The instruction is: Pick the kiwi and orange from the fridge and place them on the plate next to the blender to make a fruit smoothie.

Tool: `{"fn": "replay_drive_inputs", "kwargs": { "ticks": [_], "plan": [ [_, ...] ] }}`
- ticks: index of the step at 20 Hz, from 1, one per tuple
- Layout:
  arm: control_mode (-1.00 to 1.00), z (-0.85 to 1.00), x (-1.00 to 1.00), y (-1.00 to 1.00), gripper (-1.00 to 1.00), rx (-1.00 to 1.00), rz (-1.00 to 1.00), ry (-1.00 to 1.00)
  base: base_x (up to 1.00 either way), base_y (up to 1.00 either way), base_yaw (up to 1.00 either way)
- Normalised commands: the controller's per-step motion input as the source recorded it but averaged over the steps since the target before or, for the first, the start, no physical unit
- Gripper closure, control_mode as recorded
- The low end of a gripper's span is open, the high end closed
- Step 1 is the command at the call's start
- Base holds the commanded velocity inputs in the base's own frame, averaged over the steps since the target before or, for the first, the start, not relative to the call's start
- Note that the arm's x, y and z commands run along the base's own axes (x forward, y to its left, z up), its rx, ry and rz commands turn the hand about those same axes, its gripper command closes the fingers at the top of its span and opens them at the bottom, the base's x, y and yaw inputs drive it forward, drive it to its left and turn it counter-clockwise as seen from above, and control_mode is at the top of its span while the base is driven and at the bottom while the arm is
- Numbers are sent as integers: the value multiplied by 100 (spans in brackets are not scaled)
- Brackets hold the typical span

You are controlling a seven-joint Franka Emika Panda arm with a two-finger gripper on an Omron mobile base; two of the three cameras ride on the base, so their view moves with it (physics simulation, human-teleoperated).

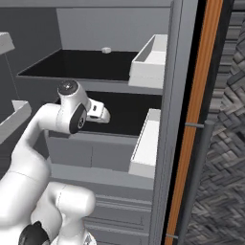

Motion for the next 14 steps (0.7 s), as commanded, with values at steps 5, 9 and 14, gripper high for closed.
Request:
{"fn": "replay_drive_inputs", "kwargs": {
  "ticks": [5,9,14],
  "plan": [
    [-100,-29,70,0,-100,0,-1,0,0,0,0],
    [-100,-15,68,2,-100,0,-1,0,0,0,0],
    [-100,-23,49,9,-100,0,0,0,0,0,0]
  ]
}}
